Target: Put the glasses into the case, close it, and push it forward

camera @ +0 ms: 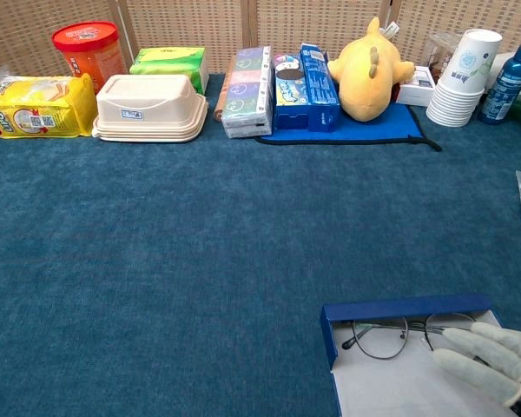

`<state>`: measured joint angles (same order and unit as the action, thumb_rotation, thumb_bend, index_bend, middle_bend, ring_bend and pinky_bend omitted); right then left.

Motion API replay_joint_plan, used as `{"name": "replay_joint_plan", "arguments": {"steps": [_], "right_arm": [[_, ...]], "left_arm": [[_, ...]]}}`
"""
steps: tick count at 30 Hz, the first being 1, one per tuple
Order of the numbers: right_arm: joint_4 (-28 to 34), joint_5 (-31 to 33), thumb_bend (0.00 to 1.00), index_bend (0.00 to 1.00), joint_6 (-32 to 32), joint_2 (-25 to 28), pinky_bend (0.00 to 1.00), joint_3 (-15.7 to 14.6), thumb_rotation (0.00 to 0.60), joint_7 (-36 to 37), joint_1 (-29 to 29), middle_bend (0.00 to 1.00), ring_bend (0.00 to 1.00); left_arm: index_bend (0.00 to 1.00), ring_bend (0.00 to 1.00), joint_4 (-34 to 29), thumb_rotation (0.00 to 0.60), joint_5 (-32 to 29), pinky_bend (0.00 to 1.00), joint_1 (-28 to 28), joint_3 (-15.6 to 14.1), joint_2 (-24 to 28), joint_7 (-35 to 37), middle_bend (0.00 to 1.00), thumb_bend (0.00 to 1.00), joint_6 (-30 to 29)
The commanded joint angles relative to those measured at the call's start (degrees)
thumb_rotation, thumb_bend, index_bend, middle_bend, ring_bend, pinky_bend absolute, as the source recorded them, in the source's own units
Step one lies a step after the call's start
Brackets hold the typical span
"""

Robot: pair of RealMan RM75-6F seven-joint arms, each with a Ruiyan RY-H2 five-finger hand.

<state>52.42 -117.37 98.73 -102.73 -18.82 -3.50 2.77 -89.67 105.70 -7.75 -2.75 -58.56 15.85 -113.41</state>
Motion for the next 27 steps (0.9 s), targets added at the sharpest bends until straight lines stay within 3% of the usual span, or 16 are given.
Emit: {"name": "replay_joint_plan", "arguments": {"steps": [1,15,27], "right_arm": [[-1.6,-0.1,0.2,0.0,0.2,-1.2,0.14,0.3,0.6,1.1,-0.2,0.01,0.0],[-7.6,-0.2,0.2,0.0,1.4,-5.0,0.12,0.8,0.6,4.5,-1.1,0.0,0.0],[-5.9,-0.2,0.19,0.0,2.5,-5.5,0.12,1.3,0.6,4.6,-2.0,0.0,0.0]], "left_arm": [[0.13,0.0,0.1,0.6,0.0,0.0,-0.1,0.0,0.0,0.0,0.04,0.32,-0.1],[0.13,0.0,0.5,0.6,0.5,0.0,-0.6,-0.1,-0.2,0.0,0.04,0.32,-0.7],[0.13,0.0,1.5,0.6,-0.1,0.0,-1.0,0.0,-0.5,1.2,0.04,0.32,-1.3]]}}
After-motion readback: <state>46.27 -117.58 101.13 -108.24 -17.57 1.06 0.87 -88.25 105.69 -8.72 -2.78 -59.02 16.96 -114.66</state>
